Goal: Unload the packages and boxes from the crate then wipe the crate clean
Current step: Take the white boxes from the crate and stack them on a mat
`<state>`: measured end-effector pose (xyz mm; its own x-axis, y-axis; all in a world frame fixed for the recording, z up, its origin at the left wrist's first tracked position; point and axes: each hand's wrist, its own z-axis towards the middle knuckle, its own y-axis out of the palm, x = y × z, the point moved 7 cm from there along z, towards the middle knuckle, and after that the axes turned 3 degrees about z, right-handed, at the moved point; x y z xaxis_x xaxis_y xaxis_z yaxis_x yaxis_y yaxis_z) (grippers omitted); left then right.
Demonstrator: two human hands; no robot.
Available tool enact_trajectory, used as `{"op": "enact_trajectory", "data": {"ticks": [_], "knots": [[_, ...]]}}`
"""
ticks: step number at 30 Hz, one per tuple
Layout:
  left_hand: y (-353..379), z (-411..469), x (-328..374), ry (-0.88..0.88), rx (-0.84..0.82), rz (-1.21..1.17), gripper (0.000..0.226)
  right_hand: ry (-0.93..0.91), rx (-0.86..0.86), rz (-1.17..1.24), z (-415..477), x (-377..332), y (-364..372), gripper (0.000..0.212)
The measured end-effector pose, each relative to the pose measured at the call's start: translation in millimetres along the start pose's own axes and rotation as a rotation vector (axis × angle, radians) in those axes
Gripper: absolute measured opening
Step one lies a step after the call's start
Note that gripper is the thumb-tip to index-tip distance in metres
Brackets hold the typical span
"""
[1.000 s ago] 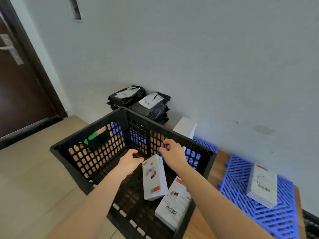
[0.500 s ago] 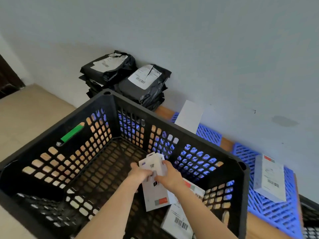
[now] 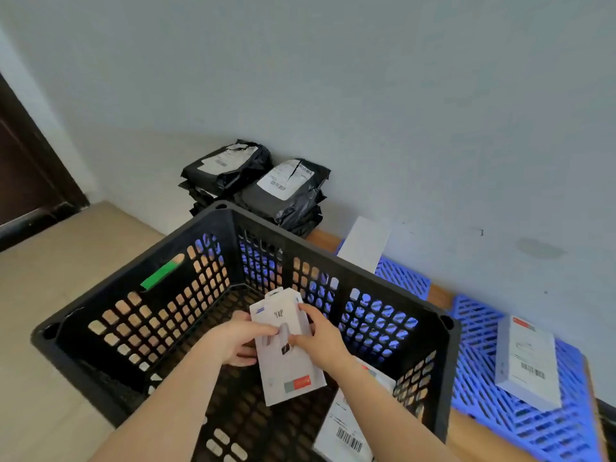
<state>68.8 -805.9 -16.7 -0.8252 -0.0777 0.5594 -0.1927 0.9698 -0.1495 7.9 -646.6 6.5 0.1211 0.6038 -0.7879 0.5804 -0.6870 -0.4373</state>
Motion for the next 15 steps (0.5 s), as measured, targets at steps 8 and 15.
{"op": "enact_trajectory", "data": {"ticks": [8,15], "knots": [[19.8,-153.1,53.4,0.464,0.065,-0.065,0.070,-0.292,0.245,0.205,-88.9,-55.7,-80.5,0.062],[145.0,-254.1,106.8,0.864,-0.025,-0.056,0.054,-0.475,0.538,0.586,-202.1,-33.5,-209.4,0.041]]}}
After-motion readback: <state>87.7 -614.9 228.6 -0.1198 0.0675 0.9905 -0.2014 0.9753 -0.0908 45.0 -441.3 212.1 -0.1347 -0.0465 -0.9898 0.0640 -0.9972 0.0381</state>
